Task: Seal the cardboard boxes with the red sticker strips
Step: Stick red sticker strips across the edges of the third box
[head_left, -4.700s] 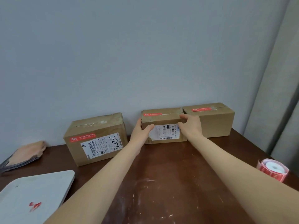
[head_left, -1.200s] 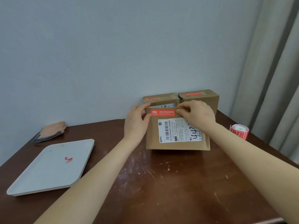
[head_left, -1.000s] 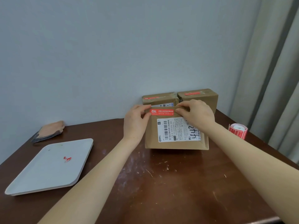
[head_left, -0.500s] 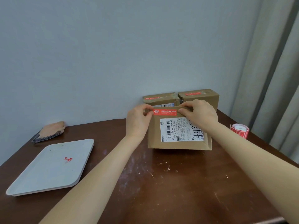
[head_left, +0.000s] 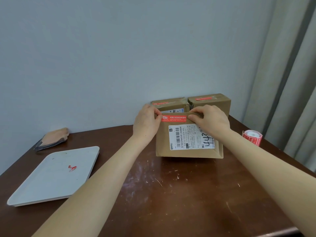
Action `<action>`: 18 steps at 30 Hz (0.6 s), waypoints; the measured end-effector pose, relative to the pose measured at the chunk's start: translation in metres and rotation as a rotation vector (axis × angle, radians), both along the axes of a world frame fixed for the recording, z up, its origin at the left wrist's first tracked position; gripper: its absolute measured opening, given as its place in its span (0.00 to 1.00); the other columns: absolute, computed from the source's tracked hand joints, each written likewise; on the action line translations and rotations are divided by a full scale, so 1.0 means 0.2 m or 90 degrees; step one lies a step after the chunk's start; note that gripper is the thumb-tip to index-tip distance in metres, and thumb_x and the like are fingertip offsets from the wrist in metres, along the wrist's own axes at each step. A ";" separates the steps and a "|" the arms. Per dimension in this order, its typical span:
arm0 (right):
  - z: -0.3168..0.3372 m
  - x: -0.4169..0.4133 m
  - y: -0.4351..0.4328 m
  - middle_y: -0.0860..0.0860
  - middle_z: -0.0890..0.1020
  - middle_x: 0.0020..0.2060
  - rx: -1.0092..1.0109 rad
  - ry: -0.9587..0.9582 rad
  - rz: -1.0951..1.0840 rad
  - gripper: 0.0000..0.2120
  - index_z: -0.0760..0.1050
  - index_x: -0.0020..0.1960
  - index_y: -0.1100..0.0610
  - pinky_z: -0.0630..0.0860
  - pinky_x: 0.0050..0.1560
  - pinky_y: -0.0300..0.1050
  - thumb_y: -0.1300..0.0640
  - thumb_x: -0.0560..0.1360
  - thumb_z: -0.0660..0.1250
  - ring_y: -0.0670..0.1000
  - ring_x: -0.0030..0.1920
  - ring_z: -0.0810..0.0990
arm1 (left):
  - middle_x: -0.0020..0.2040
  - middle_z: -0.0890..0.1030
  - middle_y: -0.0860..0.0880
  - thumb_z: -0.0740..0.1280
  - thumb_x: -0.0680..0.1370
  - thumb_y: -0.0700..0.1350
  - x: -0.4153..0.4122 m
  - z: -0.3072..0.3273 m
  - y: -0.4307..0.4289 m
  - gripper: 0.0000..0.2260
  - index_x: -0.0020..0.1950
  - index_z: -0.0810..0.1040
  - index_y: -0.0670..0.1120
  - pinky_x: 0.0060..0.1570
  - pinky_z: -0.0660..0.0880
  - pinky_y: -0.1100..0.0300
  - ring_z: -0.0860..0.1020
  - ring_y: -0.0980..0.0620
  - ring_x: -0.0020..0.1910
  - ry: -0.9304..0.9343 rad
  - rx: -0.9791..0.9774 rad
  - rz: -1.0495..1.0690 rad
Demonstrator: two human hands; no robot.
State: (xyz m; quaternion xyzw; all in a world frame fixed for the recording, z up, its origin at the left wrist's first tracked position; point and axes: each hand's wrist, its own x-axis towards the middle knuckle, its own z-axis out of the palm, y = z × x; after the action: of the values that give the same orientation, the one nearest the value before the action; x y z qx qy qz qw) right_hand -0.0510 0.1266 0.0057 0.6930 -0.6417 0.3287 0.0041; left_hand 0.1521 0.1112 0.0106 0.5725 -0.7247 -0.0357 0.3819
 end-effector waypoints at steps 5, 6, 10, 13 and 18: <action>0.01 0.02 0.01 0.46 0.79 0.50 0.017 0.000 -0.024 0.19 0.78 0.56 0.44 0.74 0.46 0.47 0.35 0.72 0.63 0.50 0.55 0.74 | 0.54 0.74 0.48 0.63 0.78 0.44 0.00 0.00 0.00 0.06 0.45 0.77 0.44 0.43 0.68 0.60 0.76 0.50 0.47 -0.021 0.003 0.001; 0.01 0.02 0.02 0.46 0.79 0.49 0.018 0.003 -0.033 0.21 0.78 0.56 0.44 0.74 0.45 0.47 0.33 0.70 0.63 0.50 0.55 0.74 | 0.55 0.74 0.48 0.63 0.78 0.44 0.00 0.01 0.00 0.06 0.45 0.77 0.44 0.44 0.69 0.60 0.76 0.50 0.47 -0.023 0.002 -0.002; 0.00 0.04 0.02 0.47 0.79 0.51 0.011 0.026 -0.057 0.23 0.77 0.58 0.44 0.71 0.43 0.46 0.33 0.70 0.64 0.51 0.57 0.73 | 0.55 0.73 0.48 0.62 0.79 0.44 0.00 0.00 0.01 0.06 0.44 0.75 0.46 0.42 0.71 0.59 0.77 0.50 0.47 -0.031 0.001 0.001; 0.00 0.03 0.02 0.47 0.79 0.51 0.007 0.025 -0.055 0.22 0.77 0.58 0.45 0.70 0.43 0.45 0.33 0.70 0.64 0.50 0.56 0.73 | 0.55 0.72 0.50 0.62 0.79 0.46 0.00 0.00 0.01 0.06 0.44 0.75 0.47 0.40 0.72 0.58 0.77 0.51 0.47 -0.048 -0.010 0.018; 0.00 0.03 0.01 0.47 0.79 0.51 0.010 0.019 -0.053 0.22 0.77 0.58 0.45 0.71 0.43 0.46 0.33 0.70 0.65 0.50 0.56 0.73 | 0.54 0.72 0.52 0.61 0.79 0.47 0.00 -0.02 -0.01 0.06 0.45 0.76 0.48 0.39 0.71 0.57 0.76 0.52 0.49 -0.065 -0.023 0.033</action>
State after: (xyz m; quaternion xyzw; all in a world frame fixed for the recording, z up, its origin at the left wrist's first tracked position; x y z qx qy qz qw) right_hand -0.0445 0.1286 0.0055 0.6706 -0.6723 0.3129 0.0221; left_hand 0.1522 0.1098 0.0067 0.5855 -0.7283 0.0163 0.3556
